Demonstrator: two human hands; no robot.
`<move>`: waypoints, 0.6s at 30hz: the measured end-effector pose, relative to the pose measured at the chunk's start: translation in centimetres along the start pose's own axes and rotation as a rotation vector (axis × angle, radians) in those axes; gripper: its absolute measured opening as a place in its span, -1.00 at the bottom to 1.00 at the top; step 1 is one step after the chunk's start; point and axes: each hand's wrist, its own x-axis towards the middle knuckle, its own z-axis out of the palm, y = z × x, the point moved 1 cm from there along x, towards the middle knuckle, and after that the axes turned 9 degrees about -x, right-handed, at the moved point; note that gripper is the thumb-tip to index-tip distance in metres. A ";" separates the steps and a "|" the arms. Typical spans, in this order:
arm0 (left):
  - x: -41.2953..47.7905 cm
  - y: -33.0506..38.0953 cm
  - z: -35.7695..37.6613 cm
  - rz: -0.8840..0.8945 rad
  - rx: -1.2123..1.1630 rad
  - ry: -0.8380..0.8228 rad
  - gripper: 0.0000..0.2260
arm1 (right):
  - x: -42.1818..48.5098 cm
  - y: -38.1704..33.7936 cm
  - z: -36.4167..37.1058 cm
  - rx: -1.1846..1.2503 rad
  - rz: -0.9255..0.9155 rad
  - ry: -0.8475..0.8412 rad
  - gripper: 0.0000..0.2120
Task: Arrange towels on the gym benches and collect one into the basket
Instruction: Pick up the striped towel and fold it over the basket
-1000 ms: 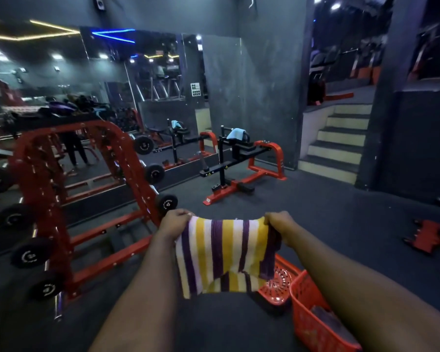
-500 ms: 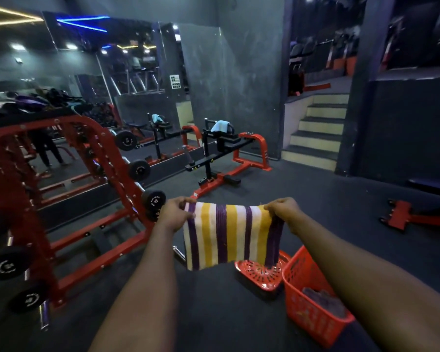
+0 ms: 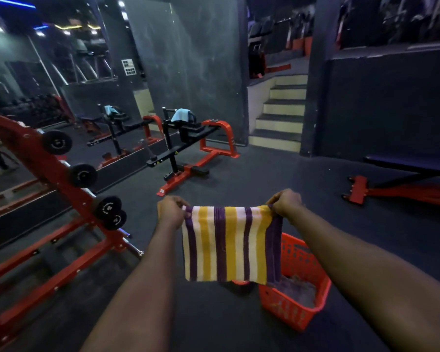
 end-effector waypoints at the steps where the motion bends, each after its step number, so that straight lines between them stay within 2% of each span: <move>1: 0.9 0.4 1.6 -0.007 0.018 -0.007 -0.76 | 1.3 0.6 -0.6 -0.020 0.015 0.019 -0.76; 4: 3.5 1.2 6.2 0.005 0.058 -0.009 -0.77 | 4.6 2.7 -2.0 -0.075 0.072 0.046 -0.94; 9: 7.3 1.9 13.9 0.077 0.138 -0.082 -0.78 | 9.6 6.9 -3.8 -0.089 0.070 0.006 -0.80; 16: 11.1 1.8 22.4 0.091 0.204 -0.284 -0.78 | 14.5 12.4 -3.5 -0.114 0.202 -0.078 -0.92; 18: 12.7 1.1 25.7 0.082 0.234 -0.380 -0.77 | 16.2 14.5 -2.7 -0.119 0.269 -0.124 -0.91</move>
